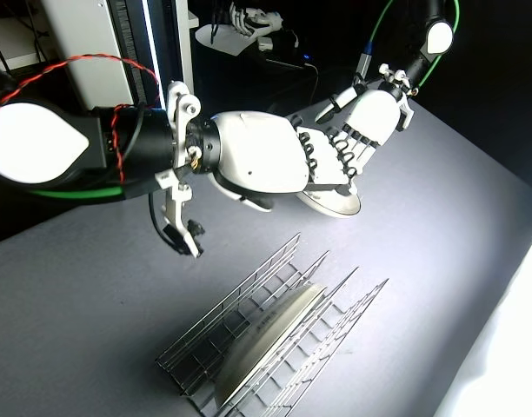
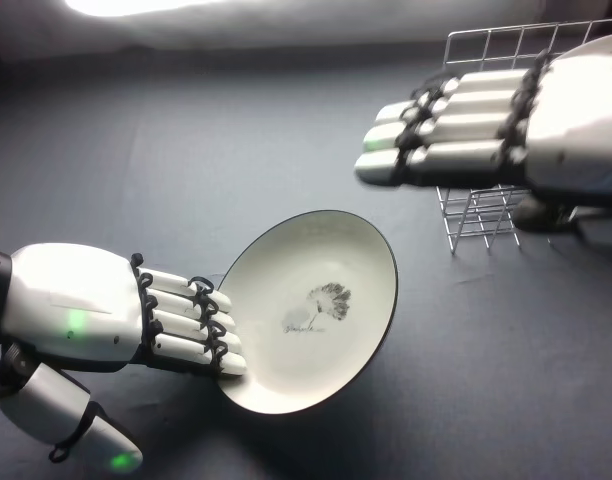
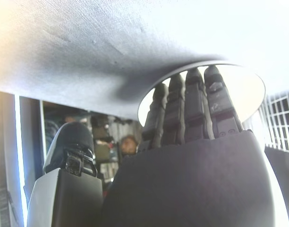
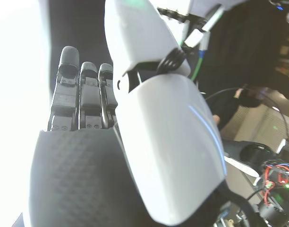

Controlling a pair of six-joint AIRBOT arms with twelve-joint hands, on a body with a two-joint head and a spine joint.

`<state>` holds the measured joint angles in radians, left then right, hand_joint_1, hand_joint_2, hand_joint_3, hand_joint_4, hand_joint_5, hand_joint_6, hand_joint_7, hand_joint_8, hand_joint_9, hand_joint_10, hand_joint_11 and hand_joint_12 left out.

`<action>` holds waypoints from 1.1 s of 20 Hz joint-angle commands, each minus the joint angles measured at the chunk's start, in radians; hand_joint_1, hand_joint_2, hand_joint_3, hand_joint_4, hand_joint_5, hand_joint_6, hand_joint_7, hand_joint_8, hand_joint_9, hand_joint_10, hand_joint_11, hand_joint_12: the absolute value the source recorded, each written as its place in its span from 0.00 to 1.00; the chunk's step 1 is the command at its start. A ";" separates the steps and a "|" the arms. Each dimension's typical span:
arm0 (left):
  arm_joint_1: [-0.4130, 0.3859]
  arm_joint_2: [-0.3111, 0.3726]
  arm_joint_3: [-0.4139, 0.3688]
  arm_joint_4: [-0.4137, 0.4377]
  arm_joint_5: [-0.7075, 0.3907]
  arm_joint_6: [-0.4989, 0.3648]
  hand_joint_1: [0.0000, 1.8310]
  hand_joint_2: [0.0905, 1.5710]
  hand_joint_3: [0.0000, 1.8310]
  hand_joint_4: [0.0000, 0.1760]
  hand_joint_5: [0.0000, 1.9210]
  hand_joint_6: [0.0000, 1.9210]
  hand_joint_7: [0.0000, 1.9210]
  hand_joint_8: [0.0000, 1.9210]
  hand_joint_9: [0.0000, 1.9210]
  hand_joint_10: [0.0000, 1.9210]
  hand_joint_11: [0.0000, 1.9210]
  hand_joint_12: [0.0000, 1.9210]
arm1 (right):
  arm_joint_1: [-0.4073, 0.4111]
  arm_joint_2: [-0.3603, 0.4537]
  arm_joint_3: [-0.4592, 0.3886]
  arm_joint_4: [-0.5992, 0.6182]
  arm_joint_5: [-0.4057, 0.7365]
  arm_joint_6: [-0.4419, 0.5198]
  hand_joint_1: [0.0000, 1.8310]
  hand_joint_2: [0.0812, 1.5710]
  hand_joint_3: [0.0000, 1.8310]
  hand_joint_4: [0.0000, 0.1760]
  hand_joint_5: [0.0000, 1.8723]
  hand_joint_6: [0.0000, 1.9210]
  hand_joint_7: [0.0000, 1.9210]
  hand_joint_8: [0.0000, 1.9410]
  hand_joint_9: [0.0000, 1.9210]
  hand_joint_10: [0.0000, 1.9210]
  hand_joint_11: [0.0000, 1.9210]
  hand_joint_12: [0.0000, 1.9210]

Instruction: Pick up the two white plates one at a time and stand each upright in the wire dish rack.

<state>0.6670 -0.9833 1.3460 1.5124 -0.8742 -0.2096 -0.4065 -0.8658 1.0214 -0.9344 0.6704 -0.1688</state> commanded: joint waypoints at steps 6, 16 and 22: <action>0.007 -0.008 -0.002 -0.021 -0.022 -0.005 0.00 0.78 0.00 0.00 0.06 0.00 0.04 0.00 0.03 0.00 0.00 0.10 | -0.032 -0.059 -0.011 0.016 -0.007 -0.001 0.90 0.70 0.00 0.00 0.03 0.00 0.00 0.00 0.00 0.00 0.00 0.24; 0.007 -0.009 -0.003 -0.018 -0.022 -0.005 0.00 0.79 0.00 0.00 0.07 0.00 0.05 0.00 0.03 0.00 0.00 0.08 | -0.072 -0.171 -0.010 -0.006 -0.094 -0.005 0.87 0.71 0.00 0.00 0.04 0.00 0.01 0.00 0.01 0.00 0.00 0.27; 0.006 -0.010 -0.003 -0.018 -0.022 -0.005 0.00 0.78 0.00 0.00 0.07 0.00 0.05 0.00 0.03 0.00 0.00 0.07 | -0.084 -0.235 0.023 -0.052 -0.110 -0.005 0.89 0.71 0.00 0.00 0.05 0.00 0.01 0.00 0.02 0.00 0.00 0.27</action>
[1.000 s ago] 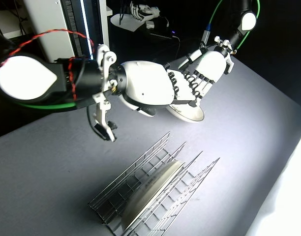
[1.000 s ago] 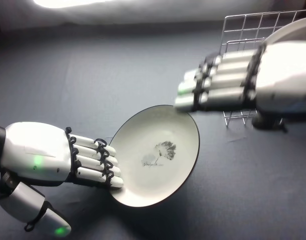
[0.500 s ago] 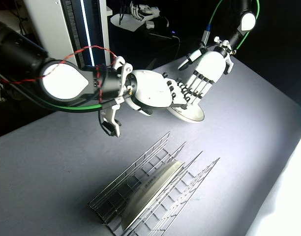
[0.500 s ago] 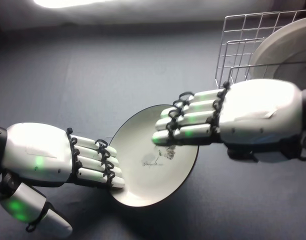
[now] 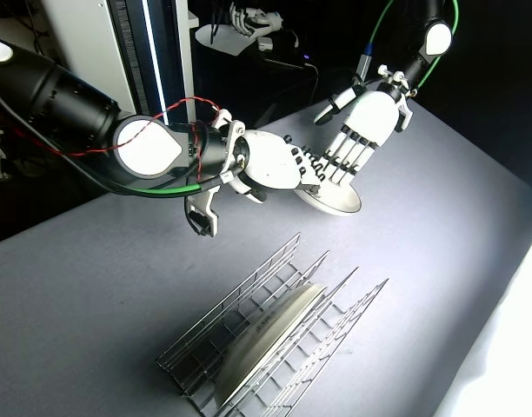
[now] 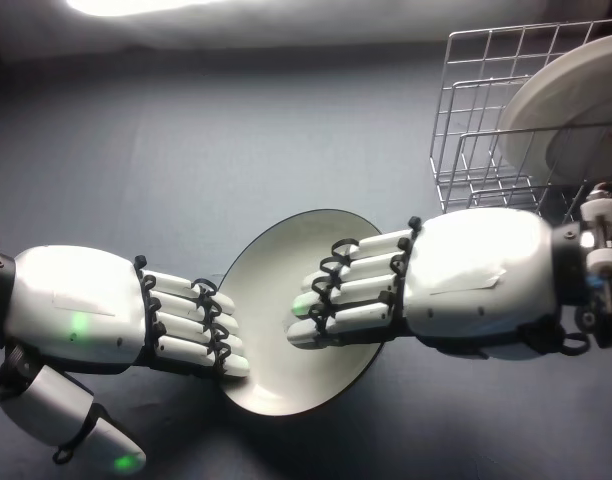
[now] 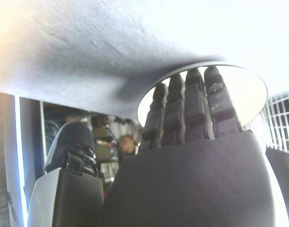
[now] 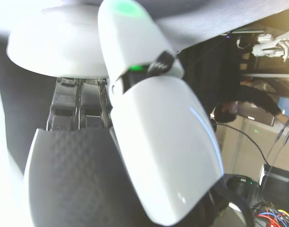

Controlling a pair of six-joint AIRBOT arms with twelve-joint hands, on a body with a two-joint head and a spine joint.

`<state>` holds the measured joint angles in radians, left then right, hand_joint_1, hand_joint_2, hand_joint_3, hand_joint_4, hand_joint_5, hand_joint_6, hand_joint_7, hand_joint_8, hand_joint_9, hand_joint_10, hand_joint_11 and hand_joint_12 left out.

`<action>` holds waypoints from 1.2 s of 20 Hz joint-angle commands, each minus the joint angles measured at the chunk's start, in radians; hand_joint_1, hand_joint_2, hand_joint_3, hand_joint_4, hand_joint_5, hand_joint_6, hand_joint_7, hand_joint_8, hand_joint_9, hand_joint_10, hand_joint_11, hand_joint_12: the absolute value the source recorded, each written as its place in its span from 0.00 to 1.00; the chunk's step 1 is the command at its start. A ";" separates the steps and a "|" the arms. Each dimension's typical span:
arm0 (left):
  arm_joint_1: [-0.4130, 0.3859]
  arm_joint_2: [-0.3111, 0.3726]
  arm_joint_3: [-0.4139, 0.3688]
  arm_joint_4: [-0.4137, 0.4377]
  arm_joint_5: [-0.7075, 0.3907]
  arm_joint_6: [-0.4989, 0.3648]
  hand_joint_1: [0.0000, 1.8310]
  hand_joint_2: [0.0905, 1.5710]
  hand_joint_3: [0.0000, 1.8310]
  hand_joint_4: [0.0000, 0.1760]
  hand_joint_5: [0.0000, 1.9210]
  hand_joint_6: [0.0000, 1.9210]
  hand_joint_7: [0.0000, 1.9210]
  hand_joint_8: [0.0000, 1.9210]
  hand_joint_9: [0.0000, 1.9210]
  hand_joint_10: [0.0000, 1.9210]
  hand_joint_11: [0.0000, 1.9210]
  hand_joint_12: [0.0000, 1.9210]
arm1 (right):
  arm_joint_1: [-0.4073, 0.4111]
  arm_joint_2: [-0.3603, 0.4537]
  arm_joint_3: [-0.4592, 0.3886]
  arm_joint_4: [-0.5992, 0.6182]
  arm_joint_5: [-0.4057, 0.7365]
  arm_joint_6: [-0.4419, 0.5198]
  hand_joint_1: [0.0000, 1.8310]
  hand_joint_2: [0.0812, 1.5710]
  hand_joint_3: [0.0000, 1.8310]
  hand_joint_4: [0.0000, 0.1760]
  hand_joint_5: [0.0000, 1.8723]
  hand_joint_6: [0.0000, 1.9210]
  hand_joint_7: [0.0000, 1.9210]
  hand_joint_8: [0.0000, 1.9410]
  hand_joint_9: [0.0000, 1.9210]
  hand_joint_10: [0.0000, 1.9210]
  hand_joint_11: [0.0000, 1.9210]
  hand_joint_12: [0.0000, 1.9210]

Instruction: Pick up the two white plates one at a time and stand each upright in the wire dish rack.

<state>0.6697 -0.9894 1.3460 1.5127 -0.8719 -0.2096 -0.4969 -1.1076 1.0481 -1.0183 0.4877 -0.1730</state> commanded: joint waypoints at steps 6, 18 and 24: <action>0.003 -0.005 -0.003 -0.018 -0.023 -0.005 0.00 0.79 0.00 0.00 0.07 0.00 0.05 0.00 0.03 0.00 0.00 0.08 | 0.016 -0.079 0.071 0.027 0.060 -0.001 0.89 0.71 0.00 0.00 0.04 0.00 0.02 0.00 0.02 0.00 0.00 0.25; 0.003 -0.005 -0.001 -0.018 -0.023 -0.005 0.00 0.79 0.00 0.00 0.09 0.00 0.07 0.00 0.06 0.00 0.00 0.13 | 0.033 -0.161 0.130 0.027 0.032 -0.002 0.87 0.72 0.00 0.00 0.03 0.00 0.01 0.00 0.02 0.00 0.00 0.29; 0.003 -0.005 -0.001 -0.018 -0.023 -0.006 0.00 0.79 0.00 0.00 0.08 0.00 0.06 0.00 0.04 0.00 0.00 0.09 | 0.034 -0.161 0.131 0.027 0.032 -0.003 0.88 0.75 0.00 0.00 0.19 0.01 0.20 0.01 0.21 0.02 0.04 0.58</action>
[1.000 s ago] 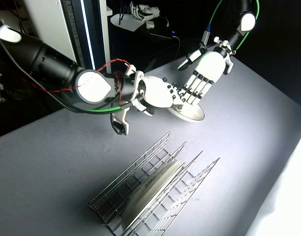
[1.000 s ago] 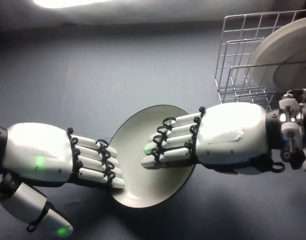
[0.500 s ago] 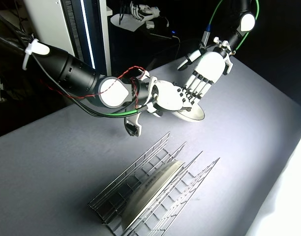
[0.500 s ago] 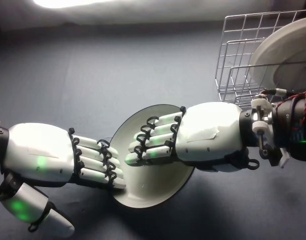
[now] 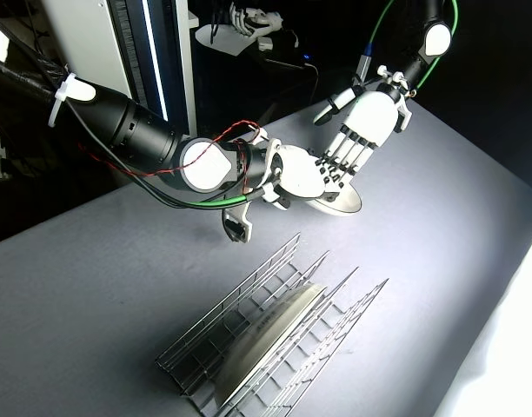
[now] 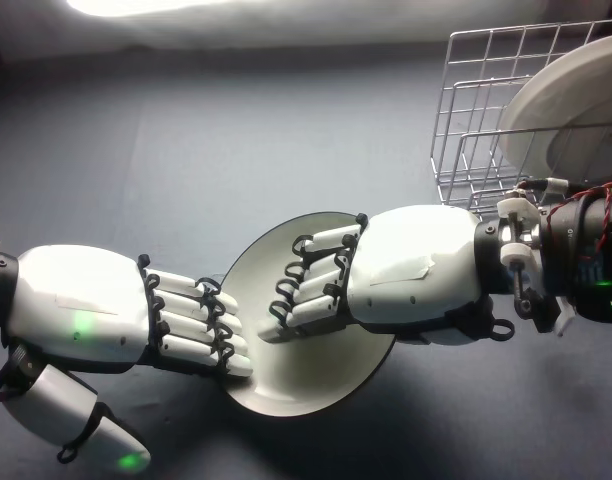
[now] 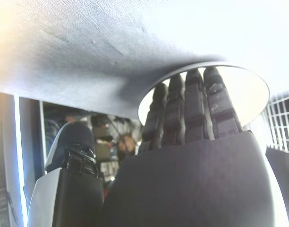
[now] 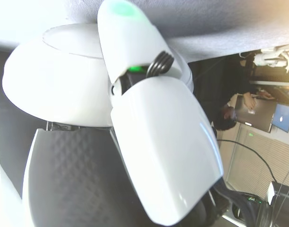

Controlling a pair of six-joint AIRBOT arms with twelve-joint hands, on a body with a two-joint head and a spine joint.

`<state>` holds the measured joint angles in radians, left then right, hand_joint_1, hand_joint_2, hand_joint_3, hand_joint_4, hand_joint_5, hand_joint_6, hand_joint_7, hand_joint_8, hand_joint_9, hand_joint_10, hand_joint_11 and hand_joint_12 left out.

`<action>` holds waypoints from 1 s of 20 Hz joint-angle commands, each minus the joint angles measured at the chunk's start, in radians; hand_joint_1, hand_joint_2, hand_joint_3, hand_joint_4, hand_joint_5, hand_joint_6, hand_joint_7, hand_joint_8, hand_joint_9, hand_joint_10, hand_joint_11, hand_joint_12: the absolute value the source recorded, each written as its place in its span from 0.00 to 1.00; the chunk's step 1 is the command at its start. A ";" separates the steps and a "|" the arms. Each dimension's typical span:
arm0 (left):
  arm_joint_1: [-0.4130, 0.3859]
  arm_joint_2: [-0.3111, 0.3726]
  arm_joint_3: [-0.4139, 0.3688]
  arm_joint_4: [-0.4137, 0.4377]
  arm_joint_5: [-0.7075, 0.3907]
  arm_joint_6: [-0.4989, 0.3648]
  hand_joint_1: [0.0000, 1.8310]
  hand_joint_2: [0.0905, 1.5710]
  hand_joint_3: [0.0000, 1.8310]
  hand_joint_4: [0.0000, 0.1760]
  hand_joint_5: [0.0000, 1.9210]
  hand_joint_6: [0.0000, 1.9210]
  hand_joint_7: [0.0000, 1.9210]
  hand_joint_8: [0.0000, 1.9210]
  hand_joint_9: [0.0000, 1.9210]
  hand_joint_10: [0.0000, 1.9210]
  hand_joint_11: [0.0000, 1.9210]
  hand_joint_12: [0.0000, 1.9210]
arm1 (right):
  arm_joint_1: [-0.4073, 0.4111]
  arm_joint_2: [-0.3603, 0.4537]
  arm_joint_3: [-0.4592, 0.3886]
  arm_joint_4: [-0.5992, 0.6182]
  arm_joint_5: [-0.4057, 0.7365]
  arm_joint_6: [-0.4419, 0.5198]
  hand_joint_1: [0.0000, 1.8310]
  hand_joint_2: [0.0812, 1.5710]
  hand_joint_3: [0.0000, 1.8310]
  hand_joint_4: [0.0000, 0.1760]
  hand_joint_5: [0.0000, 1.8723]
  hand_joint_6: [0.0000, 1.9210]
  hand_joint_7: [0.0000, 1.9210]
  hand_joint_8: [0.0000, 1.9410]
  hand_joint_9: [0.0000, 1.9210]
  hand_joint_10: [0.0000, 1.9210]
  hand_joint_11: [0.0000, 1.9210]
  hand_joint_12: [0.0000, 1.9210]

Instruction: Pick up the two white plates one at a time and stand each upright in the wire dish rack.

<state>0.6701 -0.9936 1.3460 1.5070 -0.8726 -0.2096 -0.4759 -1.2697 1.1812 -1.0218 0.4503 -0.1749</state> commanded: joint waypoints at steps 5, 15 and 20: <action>0.004 -0.001 0.000 -0.013 -0.023 -0.006 0.00 0.78 0.00 0.00 0.07 0.00 0.06 0.00 0.05 0.00 0.00 0.13 | 0.010 0.001 -0.002 0.030 0.066 -0.003 1.00 0.67 0.00 0.00 0.48 0.02 0.47 0.01 0.44 0.02 0.35 0.80; -0.096 0.027 0.000 -0.046 -0.028 -0.007 0.00 0.79 0.00 0.00 0.07 0.00 0.06 0.00 0.04 0.00 0.00 0.11 | 0.034 0.030 -0.014 0.031 0.120 -0.003 0.73 0.74 0.00 0.00 0.47 0.65 0.42 0.54 0.38 0.72 0.33 0.66; -0.152 0.051 0.002 -0.066 -0.033 -0.007 0.00 0.79 0.00 0.00 0.07 0.00 0.06 0.00 0.05 0.00 0.00 0.11 | 0.052 0.086 -0.078 0.082 0.131 -0.003 0.74 0.71 0.00 0.00 0.50 0.60 0.46 0.48 0.45 0.65 0.39 0.63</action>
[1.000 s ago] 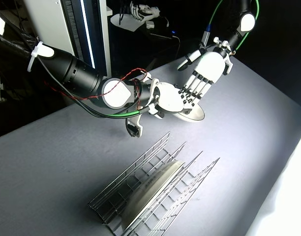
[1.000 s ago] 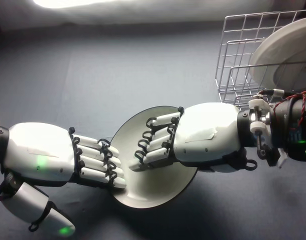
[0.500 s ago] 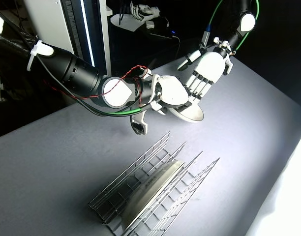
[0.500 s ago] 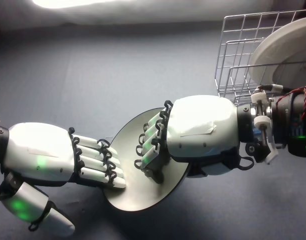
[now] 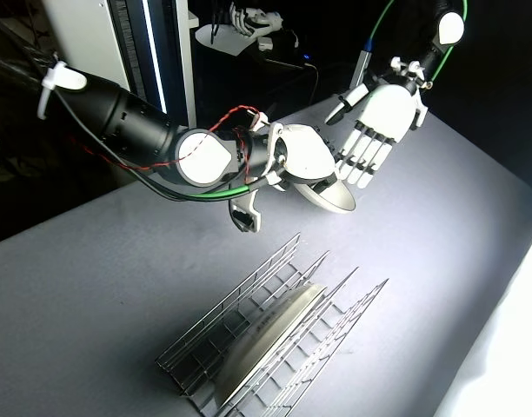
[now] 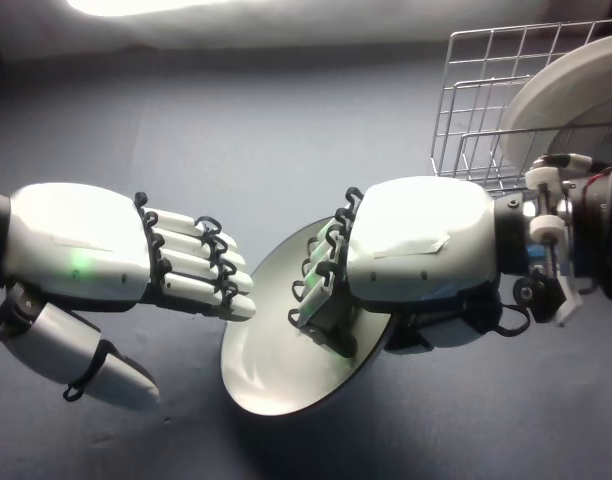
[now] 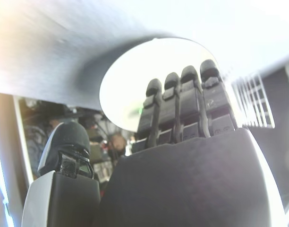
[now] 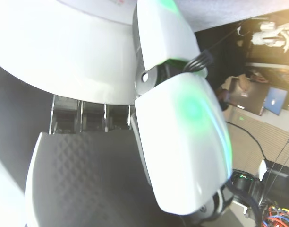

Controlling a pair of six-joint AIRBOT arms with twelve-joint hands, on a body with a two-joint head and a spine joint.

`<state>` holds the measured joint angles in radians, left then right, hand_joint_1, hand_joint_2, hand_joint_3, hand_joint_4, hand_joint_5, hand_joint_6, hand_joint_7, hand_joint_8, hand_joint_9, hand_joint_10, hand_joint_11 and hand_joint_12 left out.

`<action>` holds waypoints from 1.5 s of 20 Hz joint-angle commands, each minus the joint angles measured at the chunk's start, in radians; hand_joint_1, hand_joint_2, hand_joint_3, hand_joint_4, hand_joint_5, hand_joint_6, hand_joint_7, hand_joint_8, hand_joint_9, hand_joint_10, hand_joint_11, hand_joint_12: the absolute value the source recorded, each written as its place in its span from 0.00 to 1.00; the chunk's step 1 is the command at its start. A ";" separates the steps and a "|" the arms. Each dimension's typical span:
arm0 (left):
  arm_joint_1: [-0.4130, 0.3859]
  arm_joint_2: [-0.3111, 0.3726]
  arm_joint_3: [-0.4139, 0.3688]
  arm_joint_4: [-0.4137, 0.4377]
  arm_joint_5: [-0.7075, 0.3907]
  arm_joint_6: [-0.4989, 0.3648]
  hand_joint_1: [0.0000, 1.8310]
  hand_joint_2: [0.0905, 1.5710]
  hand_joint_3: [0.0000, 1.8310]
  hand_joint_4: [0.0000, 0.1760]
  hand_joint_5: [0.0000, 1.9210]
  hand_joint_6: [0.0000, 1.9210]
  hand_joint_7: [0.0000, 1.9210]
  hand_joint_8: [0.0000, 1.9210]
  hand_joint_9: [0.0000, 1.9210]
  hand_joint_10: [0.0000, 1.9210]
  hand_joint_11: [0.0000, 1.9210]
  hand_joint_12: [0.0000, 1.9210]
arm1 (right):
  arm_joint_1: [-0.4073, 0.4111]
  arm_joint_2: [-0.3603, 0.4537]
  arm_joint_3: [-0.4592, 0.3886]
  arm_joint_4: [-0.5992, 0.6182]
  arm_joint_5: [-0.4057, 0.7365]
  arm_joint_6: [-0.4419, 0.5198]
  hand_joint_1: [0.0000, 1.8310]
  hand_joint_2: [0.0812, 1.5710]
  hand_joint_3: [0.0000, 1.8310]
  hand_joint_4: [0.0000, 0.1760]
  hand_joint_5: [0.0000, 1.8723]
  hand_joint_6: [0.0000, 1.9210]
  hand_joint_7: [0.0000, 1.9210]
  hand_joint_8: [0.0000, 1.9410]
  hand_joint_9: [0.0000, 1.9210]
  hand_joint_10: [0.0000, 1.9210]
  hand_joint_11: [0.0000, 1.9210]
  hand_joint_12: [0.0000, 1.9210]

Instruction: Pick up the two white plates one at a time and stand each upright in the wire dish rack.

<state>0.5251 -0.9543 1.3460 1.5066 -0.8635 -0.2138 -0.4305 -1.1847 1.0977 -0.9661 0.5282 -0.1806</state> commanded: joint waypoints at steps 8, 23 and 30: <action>-0.066 0.031 0.055 -0.066 -0.026 -0.015 0.00 0.78 0.00 0.00 0.06 0.00 0.04 0.00 0.03 0.00 0.00 0.05 | 0.084 0.127 -0.127 0.253 0.059 0.003 0.74 0.71 0.00 0.00 0.49 0.60 0.46 0.49 0.44 0.65 0.37 0.64; -0.069 0.041 0.142 -0.043 -0.049 -0.008 0.00 0.78 0.00 0.00 0.06 0.00 0.03 0.00 0.01 0.00 0.01 0.01 | 0.159 0.287 -0.247 0.709 0.091 0.013 0.74 0.73 0.00 0.00 0.48 0.64 0.43 0.53 0.40 0.70 0.34 0.67; -0.056 0.036 0.159 -0.036 -0.048 -0.006 0.00 0.78 0.00 0.00 0.04 0.00 0.02 0.00 0.00 0.00 0.00 0.01 | 0.160 0.353 -0.271 0.935 0.083 0.019 0.73 0.75 0.00 0.00 0.45 0.66 0.40 0.57 0.40 0.73 0.31 0.76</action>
<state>0.4778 -0.9199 1.4979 1.5391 -0.8852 -0.2218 -0.2890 -0.8349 0.8303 -0.0433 0.4648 -0.1818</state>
